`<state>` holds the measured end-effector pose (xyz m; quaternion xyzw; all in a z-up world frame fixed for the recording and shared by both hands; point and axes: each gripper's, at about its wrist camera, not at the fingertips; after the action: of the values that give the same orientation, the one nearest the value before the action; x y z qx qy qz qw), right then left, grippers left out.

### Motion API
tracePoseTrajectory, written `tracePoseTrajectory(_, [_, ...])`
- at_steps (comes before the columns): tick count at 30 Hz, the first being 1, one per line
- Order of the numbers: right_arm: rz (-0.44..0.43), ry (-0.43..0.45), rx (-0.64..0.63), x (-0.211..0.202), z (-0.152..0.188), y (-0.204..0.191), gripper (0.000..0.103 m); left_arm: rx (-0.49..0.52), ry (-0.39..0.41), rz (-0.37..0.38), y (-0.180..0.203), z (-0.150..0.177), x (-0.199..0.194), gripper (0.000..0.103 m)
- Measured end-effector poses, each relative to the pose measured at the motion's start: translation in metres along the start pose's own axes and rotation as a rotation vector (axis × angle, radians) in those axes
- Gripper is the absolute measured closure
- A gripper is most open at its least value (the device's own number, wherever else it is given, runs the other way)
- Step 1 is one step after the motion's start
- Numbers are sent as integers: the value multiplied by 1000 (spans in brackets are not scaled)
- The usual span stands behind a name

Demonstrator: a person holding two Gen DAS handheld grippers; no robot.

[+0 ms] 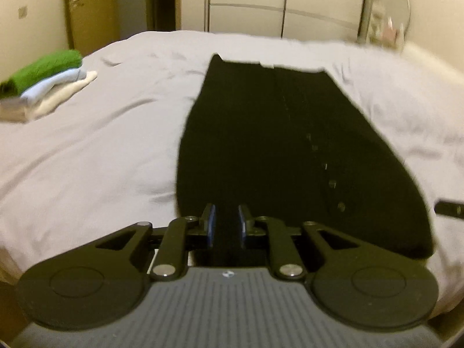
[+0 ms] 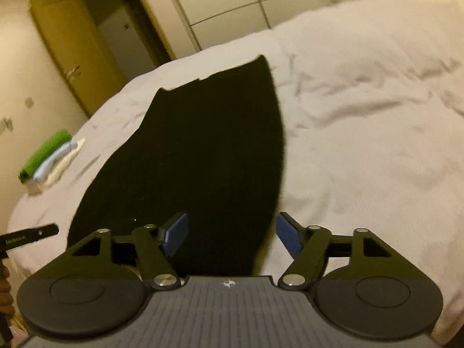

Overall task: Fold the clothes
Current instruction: 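Lay the garment flat on the bed, pulling its edge with both grippers, then open both grippers and withdraw them from the flattened garment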

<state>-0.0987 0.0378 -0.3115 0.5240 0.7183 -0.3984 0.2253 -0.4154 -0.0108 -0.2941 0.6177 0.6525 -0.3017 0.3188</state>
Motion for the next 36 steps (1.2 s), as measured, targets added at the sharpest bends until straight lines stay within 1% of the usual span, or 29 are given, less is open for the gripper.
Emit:
tracePoseTrajectory(2, [39, -10, -46, 12, 5, -16, 32, 22, -45, -21, 13, 3, 20, 89])
tracePoseTrajectory(4, [95, -41, -59, 30, 13, -23, 32, 31, -100, -40, 19, 10, 43, 88])
tracePoseTrajectory(6, [154, -91, -65, 52, 23, -24, 28, 56, -92, -71, 25, 22, 48, 89])
tracePoseTrajectory(8, [181, -136, -66, 63, 36, -23, 25, 78, -90, -93, 31, 31, 48, 89])
tracePoseTrajectory(9, [178, -143, -69, 61, 43, -23, 24, 88, -92, -99, 33, 34, 46, 89])
tracePoseTrajectory(11, [179, -164, -82, 52, 51, -24, 22, 44, -123, -66, 30, 39, 39, 87])
tracePoseTrajectory(13, [181, -180, -83, 40, 58, -25, 21, 8, -134, -37, 27, 44, 27, 84])
tracePoseTrajectory(14, [175, -173, -72, 31, 59, -25, 18, 2, -126, -37, 28, 47, 15, 83])
tracePoseTrajectory(15, [167, -157, -56, 20, 60, -26, 13, 3, -113, -41, 29, 48, 5, 80])
tracePoseTrajectory(16, [164, -137, -45, 9, 59, -27, 13, 5, -98, -46, 31, 49, -7, 73])
tracePoseTrajectory(17, [161, -118, -34, -1, 58, -28, 13, 7, -85, -51, 32, 48, -17, 68])
tracePoseTrajectory(18, [164, -102, -38, -11, 57, -32, 13, 9, -72, -57, 34, 47, -27, 62])
tracePoseTrajectory(19, [166, -87, -42, -21, 55, -37, 12, 11, -58, -63, 35, 46, -37, 59])
tracePoseTrajectory(20, [183, -77, -51, -29, 53, -42, 5, 11, -42, -73, 37, 44, -47, 59])
tracePoseTrajectory(21, [200, -68, -61, -36, 51, -48, 0, 14, -27, -78, 38, 43, -56, 55])
tracePoseTrajectory(22, [211, -54, -73, -44, 51, -53, 0, 15, -19, -77, 38, 42, -63, 47])
tracePoseTrajectory(23, [221, -40, -85, -51, 51, -59, 0, 16, -12, -76, 39, 41, -70, 43])
tracePoseTrajectory(24, [222, -33, -99, -56, 51, -64, 0, 15, -3, -77, 40, 41, -76, 41])
tracePoseTrajectory(29, [223, -12, -156, -78, 54, -86, 0, 21, 29, -87, 47, 43, -101, 40])
tracePoseTrajectory(31, [219, -5, -171, -85, 57, -92, 0, 21, 41, -88, 49, 44, -108, 35])
tracePoseTrajectory(33, [219, 6, -165, -92, 59, -94, 0, 23, 54, -95, 51, 46, -116, 32])
tracePoseTrajectory(36, [216, 13, -146, -96, 58, -92, 0, 23, 65, -97, 52, 51, -122, 30])
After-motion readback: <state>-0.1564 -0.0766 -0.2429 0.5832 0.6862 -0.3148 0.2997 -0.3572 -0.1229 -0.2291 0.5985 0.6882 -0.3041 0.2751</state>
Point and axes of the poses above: each gripper's, at about its wrist camera, not at the fingertips, and x roughly the way its jaws point, y to its right, z to its underside, and after that the axes turned 10 degrees about -y, right-handed
